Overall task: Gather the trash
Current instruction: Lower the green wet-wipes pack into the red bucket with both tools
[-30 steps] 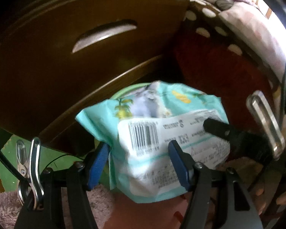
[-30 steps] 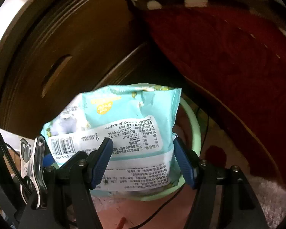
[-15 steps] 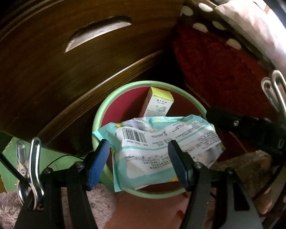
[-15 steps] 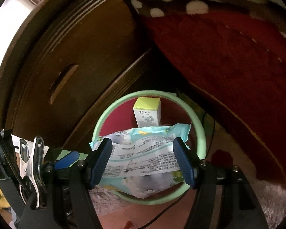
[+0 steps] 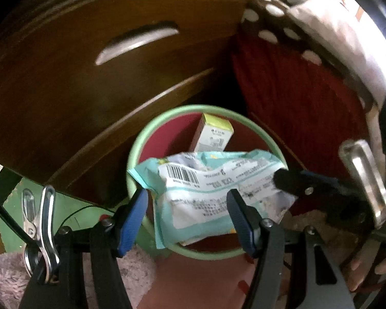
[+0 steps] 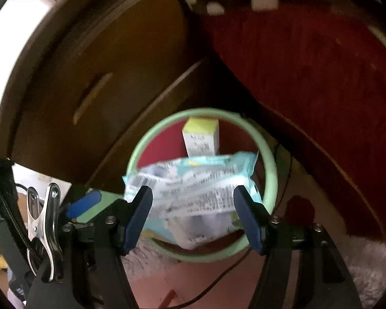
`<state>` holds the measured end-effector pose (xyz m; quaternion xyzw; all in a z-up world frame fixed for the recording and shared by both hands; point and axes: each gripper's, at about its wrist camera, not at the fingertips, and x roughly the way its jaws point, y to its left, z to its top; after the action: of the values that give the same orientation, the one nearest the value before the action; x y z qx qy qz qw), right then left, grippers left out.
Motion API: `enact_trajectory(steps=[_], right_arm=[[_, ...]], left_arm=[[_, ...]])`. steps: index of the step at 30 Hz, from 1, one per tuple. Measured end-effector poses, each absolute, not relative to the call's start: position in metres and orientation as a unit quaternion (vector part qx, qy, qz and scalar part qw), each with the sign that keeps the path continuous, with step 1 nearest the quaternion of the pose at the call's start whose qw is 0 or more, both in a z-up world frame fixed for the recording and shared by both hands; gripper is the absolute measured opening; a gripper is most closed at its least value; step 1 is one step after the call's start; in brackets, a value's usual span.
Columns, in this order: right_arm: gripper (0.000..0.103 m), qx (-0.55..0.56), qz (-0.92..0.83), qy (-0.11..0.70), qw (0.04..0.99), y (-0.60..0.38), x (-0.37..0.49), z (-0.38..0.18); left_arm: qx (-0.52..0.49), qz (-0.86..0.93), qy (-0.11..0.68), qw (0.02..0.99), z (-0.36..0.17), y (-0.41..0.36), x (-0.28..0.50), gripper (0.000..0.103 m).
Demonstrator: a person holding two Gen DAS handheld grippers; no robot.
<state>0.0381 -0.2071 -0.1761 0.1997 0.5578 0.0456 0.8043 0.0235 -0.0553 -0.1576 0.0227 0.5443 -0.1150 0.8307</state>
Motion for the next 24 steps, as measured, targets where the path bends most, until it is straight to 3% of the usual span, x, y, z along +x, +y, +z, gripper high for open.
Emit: enact_trajectory(steps=[9,24], right_arm=[[0.067,0.204,0.006,0.617,0.760,-0.208,0.041,-0.215],[0.067,0.160,-0.012,0.622,0.766,-0.193,0.055,-0.233]], left_arm=[[0.010,-0.096,0.593,0.799,-0.192,-0.056,0.031,0.066],[0.039,-0.065,0.597,0.798,-0.217,-0.067,0.046,0.064]])
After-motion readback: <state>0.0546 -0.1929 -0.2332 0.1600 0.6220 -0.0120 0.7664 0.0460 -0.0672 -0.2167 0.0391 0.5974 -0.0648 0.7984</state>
